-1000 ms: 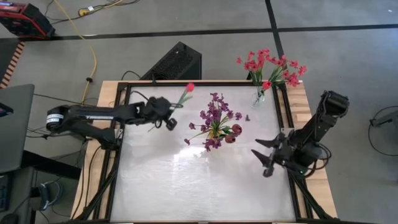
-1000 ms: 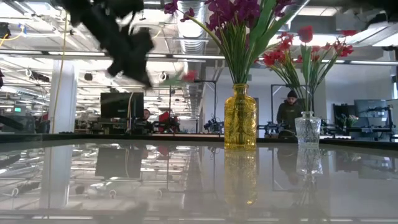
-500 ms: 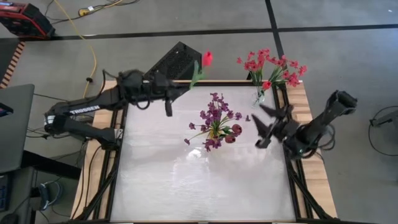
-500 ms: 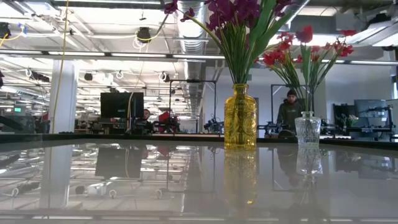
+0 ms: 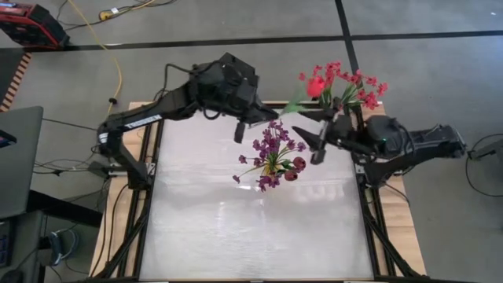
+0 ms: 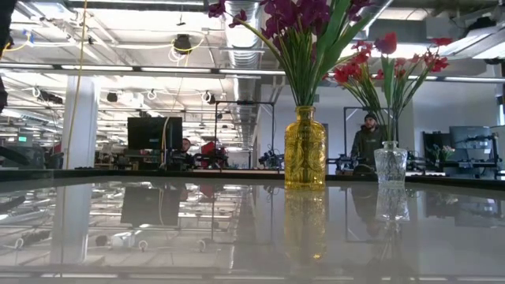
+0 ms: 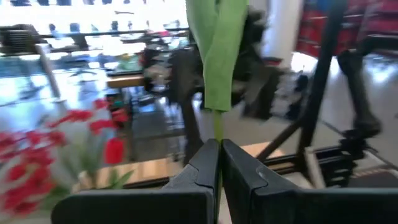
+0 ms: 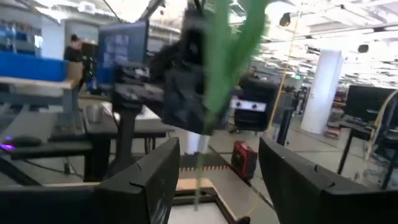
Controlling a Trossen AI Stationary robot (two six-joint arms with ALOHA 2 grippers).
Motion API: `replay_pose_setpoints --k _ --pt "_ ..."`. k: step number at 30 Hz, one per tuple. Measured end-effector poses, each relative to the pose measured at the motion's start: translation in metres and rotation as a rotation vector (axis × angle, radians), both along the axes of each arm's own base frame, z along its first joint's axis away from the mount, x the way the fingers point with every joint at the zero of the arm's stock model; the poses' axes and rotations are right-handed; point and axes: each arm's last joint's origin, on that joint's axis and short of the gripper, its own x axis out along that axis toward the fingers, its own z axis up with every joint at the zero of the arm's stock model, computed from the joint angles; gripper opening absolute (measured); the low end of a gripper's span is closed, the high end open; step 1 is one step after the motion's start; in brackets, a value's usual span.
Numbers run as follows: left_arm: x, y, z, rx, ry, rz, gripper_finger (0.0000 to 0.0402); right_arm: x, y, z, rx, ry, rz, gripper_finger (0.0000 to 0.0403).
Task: Sort flowers into vase by color
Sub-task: Put the pink tulip into the transparent vase
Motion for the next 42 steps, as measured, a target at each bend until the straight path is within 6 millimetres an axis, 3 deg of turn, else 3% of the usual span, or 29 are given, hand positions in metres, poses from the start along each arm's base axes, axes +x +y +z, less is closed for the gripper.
replay_pose_setpoints --k 4,7,15,25,31,38,42 --pt "0.011 0.001 0.001 -0.014 -0.004 -0.051 0.0000 0.008 -0.017 -0.001 0.019 -0.014 -0.040 0.0245" --pt "0.011 0.001 0.002 -0.007 -0.011 -0.068 0.0000 0.013 -0.025 -0.002 0.006 -0.024 0.032 0.0245" --pt "0.010 0.004 0.003 0.008 -0.018 -0.059 0.0000 0.025 -0.036 -0.003 -0.020 -0.069 0.177 0.0245" --pt "0.009 0.006 0.002 0.016 -0.009 -0.054 0.0000 0.043 -0.046 -0.007 -0.042 -0.120 0.152 0.0237" --pt "0.009 0.007 0.001 0.022 -0.004 -0.027 0.0000 0.043 -0.046 -0.006 -0.065 -0.123 0.146 0.0168" --pt "0.008 0.013 0.000 0.029 0.008 0.062 0.0018 0.035 -0.046 -0.001 -0.071 -0.145 0.126 0.0025" --pt "0.004 0.020 -0.001 0.017 0.033 0.075 0.0070 0.021 -0.047 0.005 -0.048 -0.141 0.062 0.0024"
